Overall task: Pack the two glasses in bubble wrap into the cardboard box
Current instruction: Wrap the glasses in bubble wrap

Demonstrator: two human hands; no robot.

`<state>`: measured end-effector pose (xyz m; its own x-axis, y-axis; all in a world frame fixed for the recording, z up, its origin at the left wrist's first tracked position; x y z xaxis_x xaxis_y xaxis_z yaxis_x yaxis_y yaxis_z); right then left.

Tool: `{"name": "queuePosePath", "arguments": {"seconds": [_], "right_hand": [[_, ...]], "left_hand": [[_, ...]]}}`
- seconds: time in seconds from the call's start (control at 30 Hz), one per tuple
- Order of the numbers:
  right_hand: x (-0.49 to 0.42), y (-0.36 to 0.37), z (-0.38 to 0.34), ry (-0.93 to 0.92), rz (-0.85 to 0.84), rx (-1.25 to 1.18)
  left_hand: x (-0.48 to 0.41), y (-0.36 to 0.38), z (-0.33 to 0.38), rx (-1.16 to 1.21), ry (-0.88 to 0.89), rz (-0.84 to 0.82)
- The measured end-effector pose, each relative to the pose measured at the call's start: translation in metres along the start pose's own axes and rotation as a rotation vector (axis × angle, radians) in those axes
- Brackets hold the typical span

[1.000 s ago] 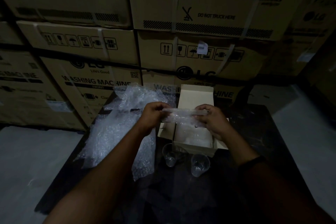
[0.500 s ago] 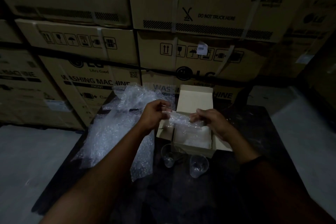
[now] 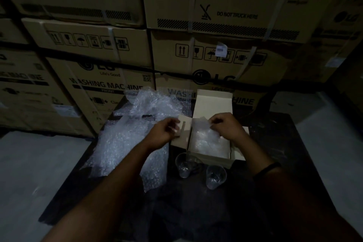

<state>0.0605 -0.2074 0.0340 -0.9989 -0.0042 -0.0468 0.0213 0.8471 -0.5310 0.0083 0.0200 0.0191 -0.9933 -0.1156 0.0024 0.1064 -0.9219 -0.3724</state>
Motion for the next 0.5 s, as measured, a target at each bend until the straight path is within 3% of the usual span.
{"name": "queuePosePath", "arguments": {"seconds": [0.13,0.37,0.5], "right_hand": [[0.010,0.005,0.014,0.352,-0.027,-0.371],[0.024,0.012,0.022,0.294,-0.037,-0.331],[0.030,0.017,0.021,0.327,-0.076,-0.408]], "left_hand": [[0.025,0.001,-0.029,-0.329,0.014,-0.240],[0.049,0.024,-0.044,-0.342,0.056,-0.426],[0.049,0.031,-0.059,-0.350,0.070,-0.392]]}}
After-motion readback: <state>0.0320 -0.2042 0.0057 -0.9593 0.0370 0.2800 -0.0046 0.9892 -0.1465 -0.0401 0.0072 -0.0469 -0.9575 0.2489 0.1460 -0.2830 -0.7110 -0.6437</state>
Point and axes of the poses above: each hand's wrist, its own x-axis away from the middle knuckle, its own y-axis out of the palm, z = x × y, the point moved 4 cm from there along -x, towards the middle knuckle, and after that the axes turned 13 degrees about z, right-handed, at the moved point
